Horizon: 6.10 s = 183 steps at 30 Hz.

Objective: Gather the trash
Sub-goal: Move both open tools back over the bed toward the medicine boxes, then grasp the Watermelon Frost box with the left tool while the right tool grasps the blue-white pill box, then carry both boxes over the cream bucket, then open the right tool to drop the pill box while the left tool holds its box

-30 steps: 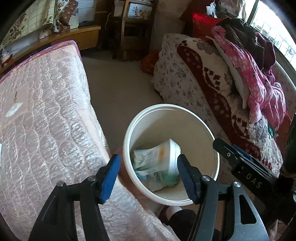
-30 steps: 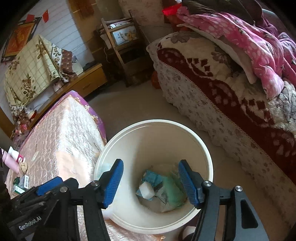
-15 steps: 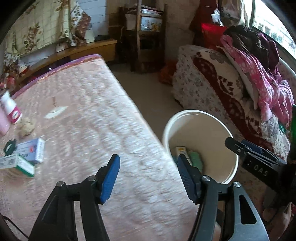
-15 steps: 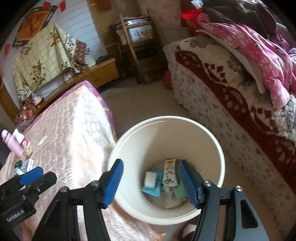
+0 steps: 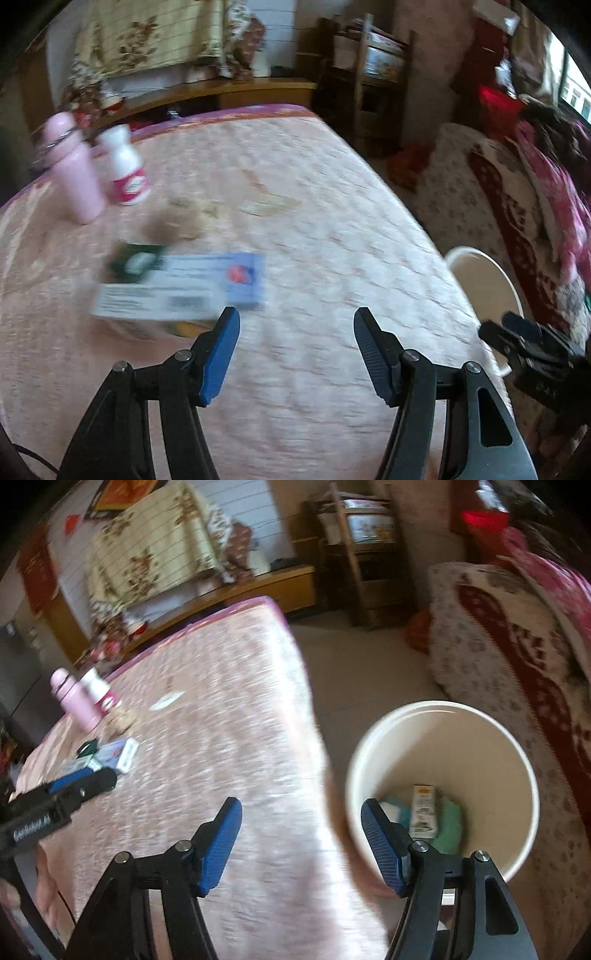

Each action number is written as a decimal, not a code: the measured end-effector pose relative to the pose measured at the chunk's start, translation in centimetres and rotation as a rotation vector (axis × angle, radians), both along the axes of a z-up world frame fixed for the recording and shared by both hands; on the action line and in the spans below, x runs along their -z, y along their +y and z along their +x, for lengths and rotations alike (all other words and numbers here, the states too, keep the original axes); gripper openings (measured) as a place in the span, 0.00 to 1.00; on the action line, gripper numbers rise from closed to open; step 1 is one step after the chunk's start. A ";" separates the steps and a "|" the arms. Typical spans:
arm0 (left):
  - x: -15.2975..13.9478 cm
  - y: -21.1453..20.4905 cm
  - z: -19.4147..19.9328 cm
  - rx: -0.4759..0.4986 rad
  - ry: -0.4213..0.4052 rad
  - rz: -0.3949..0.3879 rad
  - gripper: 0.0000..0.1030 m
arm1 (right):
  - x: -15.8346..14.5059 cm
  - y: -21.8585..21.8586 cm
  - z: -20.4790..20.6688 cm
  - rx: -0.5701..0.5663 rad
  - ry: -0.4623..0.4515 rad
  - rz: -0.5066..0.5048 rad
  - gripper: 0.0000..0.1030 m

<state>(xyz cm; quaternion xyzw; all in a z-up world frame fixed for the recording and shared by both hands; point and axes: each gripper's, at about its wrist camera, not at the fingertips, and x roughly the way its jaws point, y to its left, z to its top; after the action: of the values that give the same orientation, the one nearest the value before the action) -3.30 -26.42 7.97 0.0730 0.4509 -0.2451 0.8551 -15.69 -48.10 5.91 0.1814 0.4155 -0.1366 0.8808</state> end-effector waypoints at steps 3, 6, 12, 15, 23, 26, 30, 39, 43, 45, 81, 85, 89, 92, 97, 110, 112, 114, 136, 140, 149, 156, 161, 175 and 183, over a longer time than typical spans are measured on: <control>-0.2 1.8 2.2 -0.043 0.026 -0.030 0.63 | 0.1 2.1 1.6 -0.042 0.001 0.004 0.68; 0.0 2.1 3.7 -0.041 0.052 -0.075 0.63 | 0.1 3.7 2.8 -0.070 -0.003 0.011 0.69; 0.0 4.3 4.6 -0.047 0.052 -0.028 0.63 | -0.1 6.0 4.3 -0.116 0.002 0.001 0.69; 0.1 7.5 4.2 -0.051 0.051 0.016 0.63 | -0.2 6.6 5.1 -0.137 0.001 0.000 0.69; 1.8 18.4 4.6 -0.193 0.124 0.083 0.63 | -0.4 10.1 7.9 -0.232 -0.015 0.055 0.69; 0.8 20.2 4.3 -0.216 0.114 0.055 0.63 | -0.3 12.3 9.6 -0.288 -0.025 0.094 0.69; -0.6 21.2 3.9 -0.226 0.067 0.065 0.63 | -0.6 15.2 12.9 -0.303 -0.029 0.021 0.69; -2.7 24.4 3.2 -0.248 0.029 0.066 0.63 | 0.5 20.4 17.0 -0.390 0.038 -0.009 0.69; -2.3 25.6 3.7 -0.282 0.053 0.041 0.63 | 1.2 27.0 14.3 -0.608 0.050 0.092 0.69; -2.2 26.0 3.6 -0.287 0.076 0.002 0.63 | 1.0 28.1 13.5 -0.638 0.024 0.086 0.69; 3.7 16.4 3.0 -0.182 0.150 0.015 0.51 | 1.7 20.6 12.7 -0.567 0.167 -0.090 0.60; 3.8 16.0 1.4 -0.174 0.152 0.021 0.51 | 2.2 21.7 12.0 -0.567 0.150 -0.132 0.70; 3.1 15.8 0.3 -0.183 0.128 0.015 0.51 | 2.5 22.2 11.0 -0.536 0.107 -0.182 0.51; 1.8 14.7 -0.8 -0.170 0.087 0.011 0.51 | 1.2 21.8 9.1 -0.518 0.066 -0.158 0.49; -0.3 11.9 -2.6 -0.123 0.033 -0.001 0.51 | -1.5 19.5 6.2 -0.453 -0.001 -0.166 0.48; -3.1 2.5 -6.6 0.025 -0.055 -0.011 0.51 | -5.0 10.2 0.1 -0.249 -0.074 -0.157 0.48; -3.3 1.0 -7.2 0.048 -0.062 -0.013 0.51 | -5.3 8.7 -0.6 -0.216 -0.077 -0.160 0.48; -3.4 -0.8 -7.8 0.074 -0.067 -0.014 0.51 | -5.5 7.1 -1.4 -0.183 -0.079 -0.164 0.48; -1.9 -16.4 -10.6 0.269 -0.038 -0.008 0.51 | -3.7 -7.5 -7.0 0.143 -0.049 -0.152 0.48; -1.3 -17.9 -10.8 0.284 -0.031 -0.001 0.51 | -2.9 -9.2 -7.4 0.186 -0.049 -0.126 0.48; 0.3 -20.0 -10.6 0.302 -0.001 0.019 0.51 | -1.7 -10.7 -7.7 0.232 -0.043 -0.118 0.48; 1.3 -21.2 -10.4 0.318 0.008 0.033 0.51 | -1.1 -11.5 -7.9 0.268 -0.040 -0.123 0.48; 2.1 -22.0 -10.2 0.318 0.017 0.044 0.51 | -0.4 -12.4 -7.9 0.290 -0.030 -0.106 0.48; 3.3 -23.2 -10.0 0.322 0.014 0.060 0.51 | 0.3 -13.9 -8.0 0.337 -0.023 -0.083 0.48; 3.7 -23.4 -9.7 0.319 0.018 0.052 0.51 | 0.6 -14.4 -8.0 0.361 -0.023 -0.071 0.49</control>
<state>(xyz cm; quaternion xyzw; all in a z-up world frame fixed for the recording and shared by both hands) -12.96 -49.83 4.31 0.1635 0.4476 -0.3669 0.7989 -23.71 -62.49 5.27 0.2231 0.3610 -0.3050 0.8526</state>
